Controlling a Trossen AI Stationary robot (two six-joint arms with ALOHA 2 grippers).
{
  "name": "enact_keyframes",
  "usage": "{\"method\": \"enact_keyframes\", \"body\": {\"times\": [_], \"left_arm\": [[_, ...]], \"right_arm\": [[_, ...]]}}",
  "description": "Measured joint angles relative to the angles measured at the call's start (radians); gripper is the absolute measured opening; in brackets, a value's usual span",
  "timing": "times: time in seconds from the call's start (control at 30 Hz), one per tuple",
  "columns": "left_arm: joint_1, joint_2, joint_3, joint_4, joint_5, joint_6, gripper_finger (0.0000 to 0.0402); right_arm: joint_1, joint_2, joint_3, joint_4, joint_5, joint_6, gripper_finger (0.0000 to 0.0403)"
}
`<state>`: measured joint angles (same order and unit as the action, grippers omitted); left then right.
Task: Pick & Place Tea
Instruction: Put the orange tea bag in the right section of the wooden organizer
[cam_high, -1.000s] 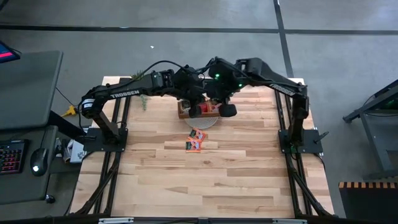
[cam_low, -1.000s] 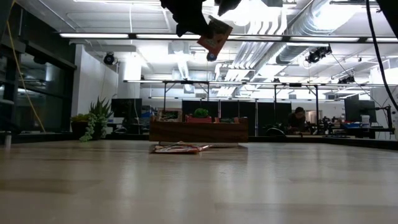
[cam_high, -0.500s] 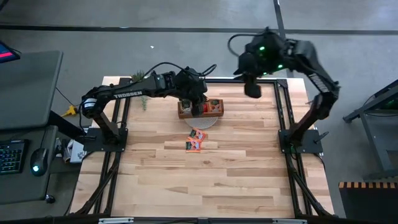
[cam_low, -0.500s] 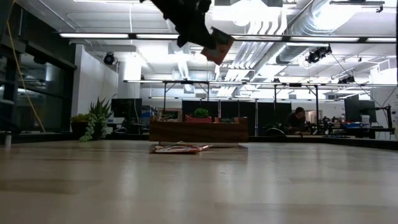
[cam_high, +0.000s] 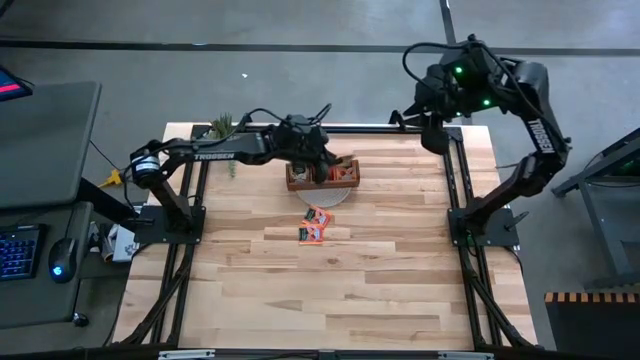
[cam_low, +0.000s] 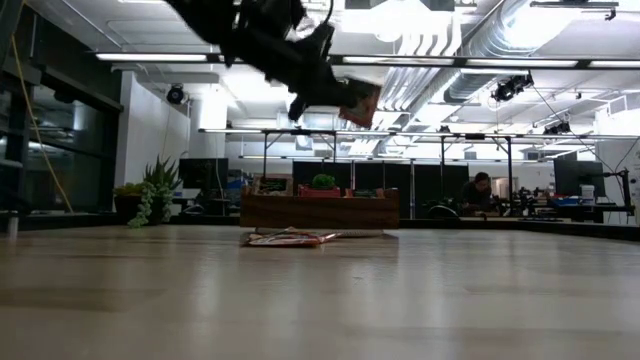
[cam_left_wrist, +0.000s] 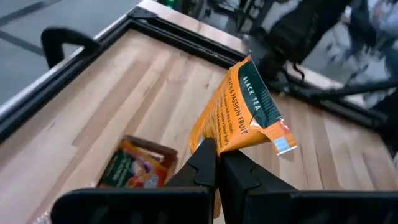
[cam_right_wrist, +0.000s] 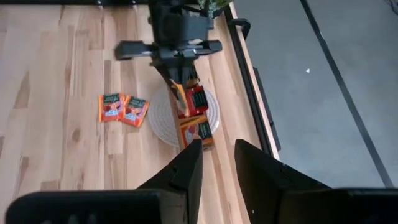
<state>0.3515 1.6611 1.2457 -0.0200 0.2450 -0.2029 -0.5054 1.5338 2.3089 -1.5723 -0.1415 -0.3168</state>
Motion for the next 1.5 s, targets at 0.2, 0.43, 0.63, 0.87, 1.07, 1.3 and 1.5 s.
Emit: {"method": "enact_keyframes", "body": {"times": [0.2,0.43,0.63,0.87,1.07,1.3,1.5], "left_arm": [[0.062,0.000,-0.110,0.205,0.093,-0.116,0.0000],[0.088,0.105,-0.114,0.295,0.155,-0.195,0.0000],[0.087,0.176,-0.114,0.380,0.157,-0.256,0.0000],[0.088,0.258,-0.115,0.406,0.160,-0.333,0.0000],[0.088,0.270,-0.113,0.428,0.141,-0.368,0.0000],[0.087,0.270,-0.113,0.405,0.117,-0.378,0.0000],[0.087,0.270,-0.113,0.414,0.117,-0.358,0.0007]], "right_arm": [[-0.001,-0.023,0.000,0.001,0.000,0.000,0.0092],[-0.001,-0.029,0.000,0.001,0.002,-0.003,0.0092],[-0.001,-0.029,0.000,0.001,0.003,-0.005,0.0092],[-0.001,-0.029,0.000,0.001,0.003,-0.005,0.0092],[-0.001,-0.029,0.000,0.001,0.003,-0.005,0.0092],[-0.001,-0.029,0.000,0.001,0.003,-0.005,0.0092],[-0.001,-0.029,0.000,0.001,0.003,-0.005,0.0092]]}}
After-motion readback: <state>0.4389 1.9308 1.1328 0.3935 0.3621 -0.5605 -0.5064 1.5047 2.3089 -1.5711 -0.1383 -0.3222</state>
